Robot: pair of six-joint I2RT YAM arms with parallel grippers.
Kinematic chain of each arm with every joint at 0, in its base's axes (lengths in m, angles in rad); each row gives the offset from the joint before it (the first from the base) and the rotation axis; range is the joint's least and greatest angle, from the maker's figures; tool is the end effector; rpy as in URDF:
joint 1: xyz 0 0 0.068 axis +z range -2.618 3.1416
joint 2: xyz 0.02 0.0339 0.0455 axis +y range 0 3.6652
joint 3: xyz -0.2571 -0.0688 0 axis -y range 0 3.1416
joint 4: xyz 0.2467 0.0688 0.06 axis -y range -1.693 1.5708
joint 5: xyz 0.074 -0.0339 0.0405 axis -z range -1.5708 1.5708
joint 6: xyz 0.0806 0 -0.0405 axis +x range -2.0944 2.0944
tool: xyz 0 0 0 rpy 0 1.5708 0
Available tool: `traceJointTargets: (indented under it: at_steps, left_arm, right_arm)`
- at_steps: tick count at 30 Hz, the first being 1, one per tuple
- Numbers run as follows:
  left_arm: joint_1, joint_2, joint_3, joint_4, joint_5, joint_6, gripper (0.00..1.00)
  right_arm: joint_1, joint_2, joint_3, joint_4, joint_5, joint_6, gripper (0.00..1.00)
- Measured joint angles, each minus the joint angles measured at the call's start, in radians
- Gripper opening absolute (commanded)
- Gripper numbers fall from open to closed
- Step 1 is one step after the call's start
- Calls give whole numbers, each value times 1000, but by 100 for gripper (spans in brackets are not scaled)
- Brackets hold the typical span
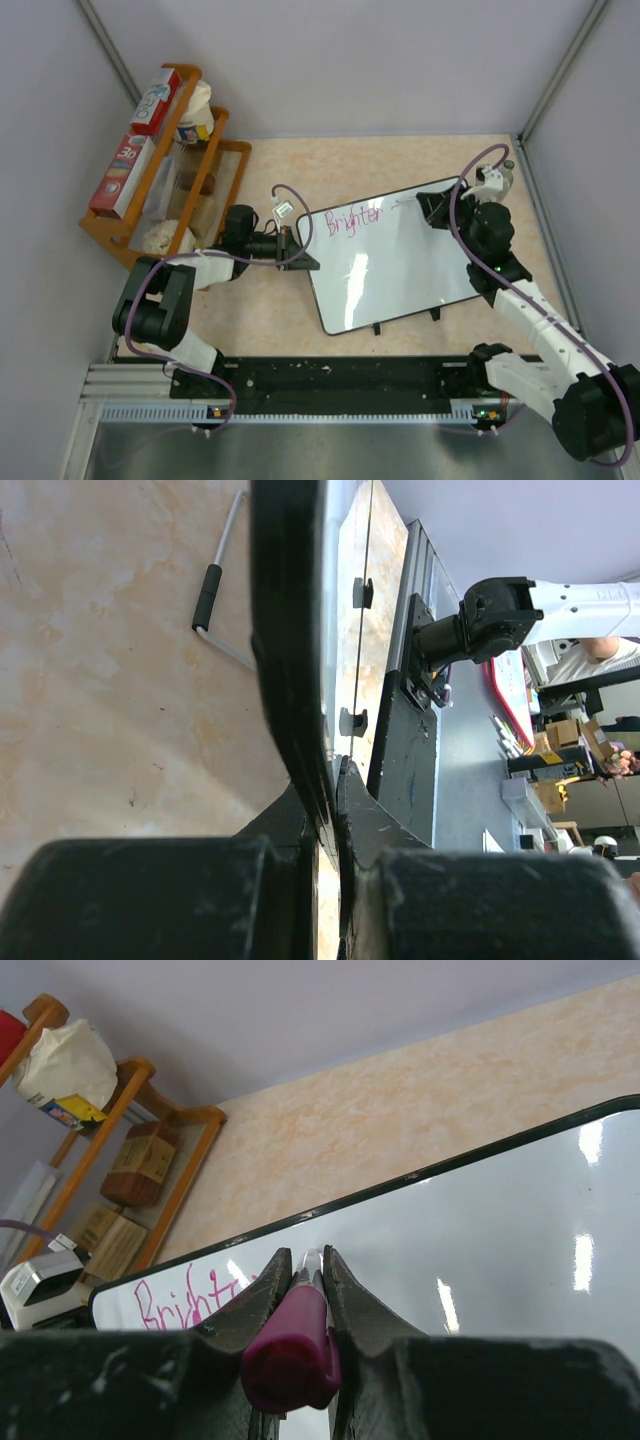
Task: Write a sentence on the whiteboard
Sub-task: Write with the whiteboard marker on the whiteboard.
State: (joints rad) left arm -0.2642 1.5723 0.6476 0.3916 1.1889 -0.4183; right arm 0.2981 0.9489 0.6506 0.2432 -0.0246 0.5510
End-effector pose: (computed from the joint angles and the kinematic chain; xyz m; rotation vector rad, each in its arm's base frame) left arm 0.2763 -0.1522 0.1569 0.6113 2.0383 -1.6440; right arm 0.2652 0.0835 0.2988 0.1911 1.6573 0.6690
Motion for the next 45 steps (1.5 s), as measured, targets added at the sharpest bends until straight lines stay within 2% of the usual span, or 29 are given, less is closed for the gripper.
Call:
traceJointTargets:
  at_steps: [45]
  left_arm:
    - [0,0,0,-2,-3,-7,0]
  right_arm:
    - [0,-76,-80,-50,-2,3,0]
